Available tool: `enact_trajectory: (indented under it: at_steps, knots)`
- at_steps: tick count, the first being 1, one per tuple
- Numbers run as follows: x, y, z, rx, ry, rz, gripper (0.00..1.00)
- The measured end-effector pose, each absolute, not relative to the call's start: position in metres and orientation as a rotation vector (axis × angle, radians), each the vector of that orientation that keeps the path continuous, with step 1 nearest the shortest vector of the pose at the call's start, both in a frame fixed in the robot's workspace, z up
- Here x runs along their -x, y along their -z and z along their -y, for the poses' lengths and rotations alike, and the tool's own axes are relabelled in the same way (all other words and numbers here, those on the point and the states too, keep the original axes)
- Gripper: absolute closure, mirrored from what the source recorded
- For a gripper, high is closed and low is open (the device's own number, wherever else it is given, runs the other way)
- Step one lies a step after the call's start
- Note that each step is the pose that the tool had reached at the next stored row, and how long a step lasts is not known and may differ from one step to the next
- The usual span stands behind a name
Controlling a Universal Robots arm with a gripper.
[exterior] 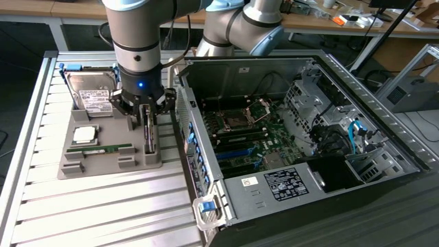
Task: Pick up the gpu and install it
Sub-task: 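Pick up the gpu and move the gpu toward the slot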
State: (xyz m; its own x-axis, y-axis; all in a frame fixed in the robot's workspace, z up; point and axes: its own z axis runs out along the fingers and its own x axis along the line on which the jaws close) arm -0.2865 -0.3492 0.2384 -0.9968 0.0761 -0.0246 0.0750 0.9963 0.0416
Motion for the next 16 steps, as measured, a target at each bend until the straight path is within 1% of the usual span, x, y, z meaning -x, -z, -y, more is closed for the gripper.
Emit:
enact_trajectory:
  at_steps: [2, 4, 16]
  knots:
    - [0.2864, -0.2384, 0.3492, -0.118, -0.063, -3.112, 0.6]
    - [0.2864, -0.2384, 0.3492, -0.118, -0.063, -3.112, 0.7]
    - [0.2865, -0.2384, 0.3492, -0.118, -0.063, -3.112, 0.71]
